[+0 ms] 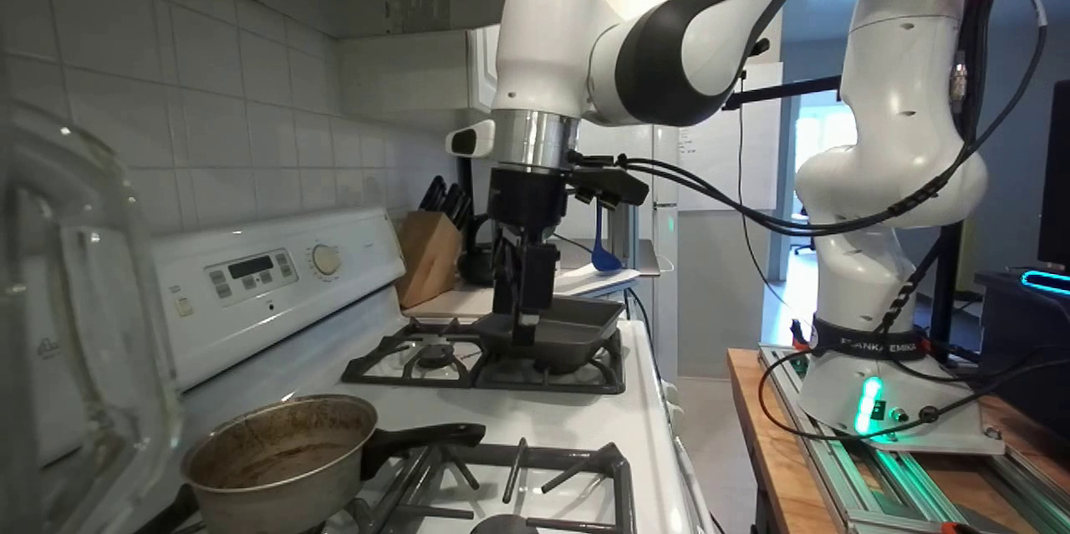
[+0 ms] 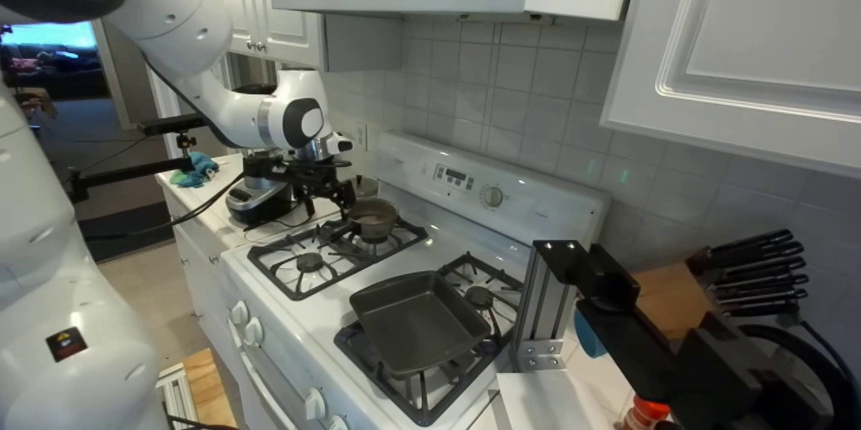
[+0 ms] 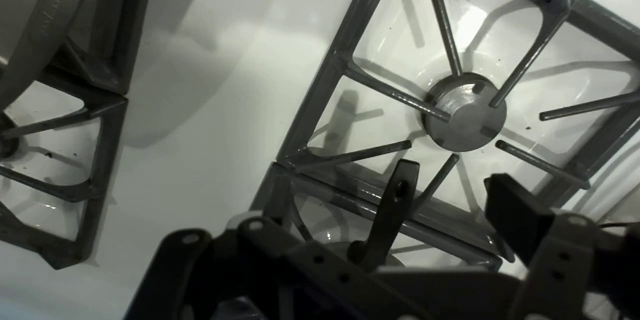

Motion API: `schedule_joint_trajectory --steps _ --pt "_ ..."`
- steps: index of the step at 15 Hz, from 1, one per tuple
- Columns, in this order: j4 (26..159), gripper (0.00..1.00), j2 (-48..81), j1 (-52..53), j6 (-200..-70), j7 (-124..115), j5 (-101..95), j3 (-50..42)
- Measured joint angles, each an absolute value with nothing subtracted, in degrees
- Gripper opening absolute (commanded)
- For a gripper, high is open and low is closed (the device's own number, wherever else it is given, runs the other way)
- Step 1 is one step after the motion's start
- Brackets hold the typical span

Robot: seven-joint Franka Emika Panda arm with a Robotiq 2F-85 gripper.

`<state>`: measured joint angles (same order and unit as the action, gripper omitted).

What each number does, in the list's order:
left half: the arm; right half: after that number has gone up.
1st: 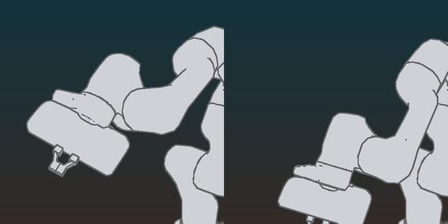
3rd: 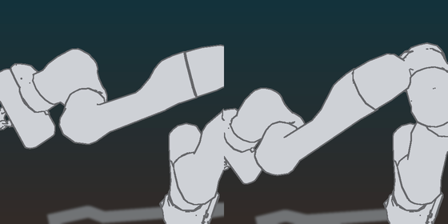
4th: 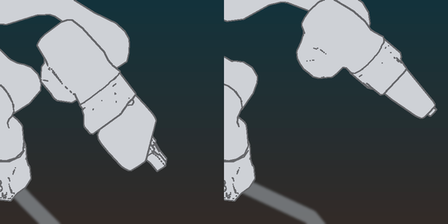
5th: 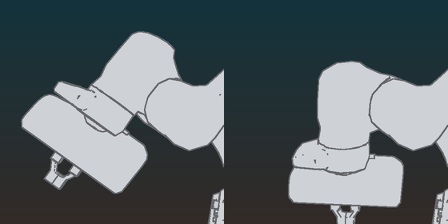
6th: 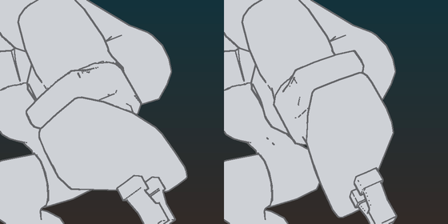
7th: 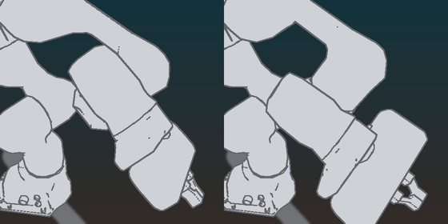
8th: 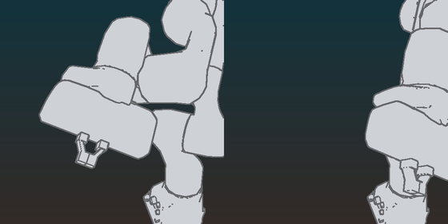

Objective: Move the pot to the bottom left stove stop

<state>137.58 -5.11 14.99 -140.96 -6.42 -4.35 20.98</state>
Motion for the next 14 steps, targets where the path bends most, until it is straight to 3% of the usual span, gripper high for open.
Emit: schedule_joint_trajectory --steps 13,14 --pt "119.00 1.00 17.50 19.81 -140.81 -12.38 -10.07 16.86" --pt "117.92 0.90 18.64 20.32 -140.81 -12.39 -10.08 16.31"
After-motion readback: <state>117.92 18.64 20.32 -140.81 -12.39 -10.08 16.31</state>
